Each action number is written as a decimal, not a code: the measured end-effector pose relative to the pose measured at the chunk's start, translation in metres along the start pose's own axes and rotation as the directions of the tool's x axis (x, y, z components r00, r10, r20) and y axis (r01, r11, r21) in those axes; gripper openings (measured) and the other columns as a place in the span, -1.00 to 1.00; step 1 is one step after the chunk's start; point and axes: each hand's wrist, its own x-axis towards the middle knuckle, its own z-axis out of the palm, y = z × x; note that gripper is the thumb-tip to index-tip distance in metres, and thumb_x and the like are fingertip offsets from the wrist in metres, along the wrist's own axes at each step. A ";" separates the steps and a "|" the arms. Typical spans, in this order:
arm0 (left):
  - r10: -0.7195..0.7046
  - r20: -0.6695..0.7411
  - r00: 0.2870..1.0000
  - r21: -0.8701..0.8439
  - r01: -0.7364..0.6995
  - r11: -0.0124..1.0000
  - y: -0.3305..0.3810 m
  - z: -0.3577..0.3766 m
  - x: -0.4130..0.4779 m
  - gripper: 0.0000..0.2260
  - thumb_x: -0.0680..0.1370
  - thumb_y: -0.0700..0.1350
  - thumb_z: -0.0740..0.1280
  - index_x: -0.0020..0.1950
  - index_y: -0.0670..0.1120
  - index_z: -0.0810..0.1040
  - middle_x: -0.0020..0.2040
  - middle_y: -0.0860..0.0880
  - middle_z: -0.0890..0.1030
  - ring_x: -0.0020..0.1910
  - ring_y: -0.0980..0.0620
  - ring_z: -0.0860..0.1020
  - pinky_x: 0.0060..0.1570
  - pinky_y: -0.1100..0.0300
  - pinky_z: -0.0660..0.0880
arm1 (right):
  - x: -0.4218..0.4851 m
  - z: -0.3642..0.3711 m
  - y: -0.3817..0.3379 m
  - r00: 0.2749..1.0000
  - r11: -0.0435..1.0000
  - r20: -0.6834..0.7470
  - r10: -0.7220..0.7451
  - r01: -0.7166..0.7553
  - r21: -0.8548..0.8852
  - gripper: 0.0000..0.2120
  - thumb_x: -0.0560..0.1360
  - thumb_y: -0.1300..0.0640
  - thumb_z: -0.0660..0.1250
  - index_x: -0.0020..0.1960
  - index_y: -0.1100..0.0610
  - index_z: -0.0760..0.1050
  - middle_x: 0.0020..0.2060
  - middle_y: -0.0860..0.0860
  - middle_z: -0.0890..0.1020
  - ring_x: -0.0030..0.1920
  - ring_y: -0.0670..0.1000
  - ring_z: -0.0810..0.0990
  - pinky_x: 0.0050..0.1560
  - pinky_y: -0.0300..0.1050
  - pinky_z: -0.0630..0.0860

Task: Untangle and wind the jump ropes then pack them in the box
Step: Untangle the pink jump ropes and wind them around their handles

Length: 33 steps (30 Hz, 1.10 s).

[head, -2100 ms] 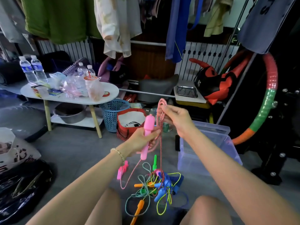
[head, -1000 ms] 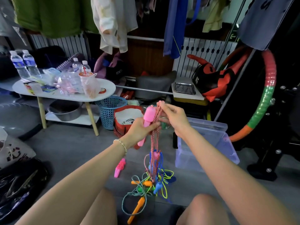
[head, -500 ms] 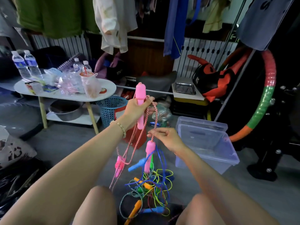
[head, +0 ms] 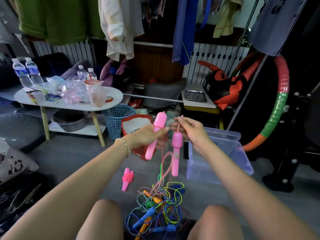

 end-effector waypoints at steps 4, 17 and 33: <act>0.007 0.133 0.991 -0.222 0.023 0.975 0.004 0.012 -0.012 -0.63 0.59 0.08 0.20 0.18 -0.19 0.51 0.10 -0.21 0.61 0.05 -0.11 0.59 0.14 0.04 0.55 | -0.005 0.006 -0.014 1.000 0.995 0.019 0.001 -0.003 0.100 -0.87 0.57 0.18 0.24 -0.05 0.16 0.56 -0.17 0.06 0.68 -0.24 -0.10 0.68 -0.20 -0.27 0.61; 0.050 0.195 0.979 -0.508 0.057 0.860 -0.002 0.019 -0.045 -0.81 0.58 -0.08 0.23 0.04 -0.18 0.52 -0.12 -0.10 0.59 -0.21 0.02 0.62 -0.08 0.13 0.61 | -0.010 0.010 -0.018 0.932 0.844 -0.056 -0.358 0.298 -0.446 -0.77 0.47 -0.01 0.39 -0.07 0.16 0.50 -0.16 -0.01 0.57 -0.16 -0.08 0.52 -0.05 -0.23 0.47; 0.067 0.225 0.972 -0.364 0.020 0.931 0.009 0.009 -0.063 -0.88 0.55 -0.16 0.31 0.07 -0.14 0.52 -0.02 -0.14 0.68 -0.05 -0.10 0.66 -0.06 0.09 0.61 | -0.024 0.032 -0.023 0.960 0.971 0.198 -0.197 0.219 -0.097 -0.84 0.53 0.23 0.30 0.10 0.20 0.50 -0.08 0.02 0.59 -0.13 -0.09 0.54 -0.21 -0.35 0.51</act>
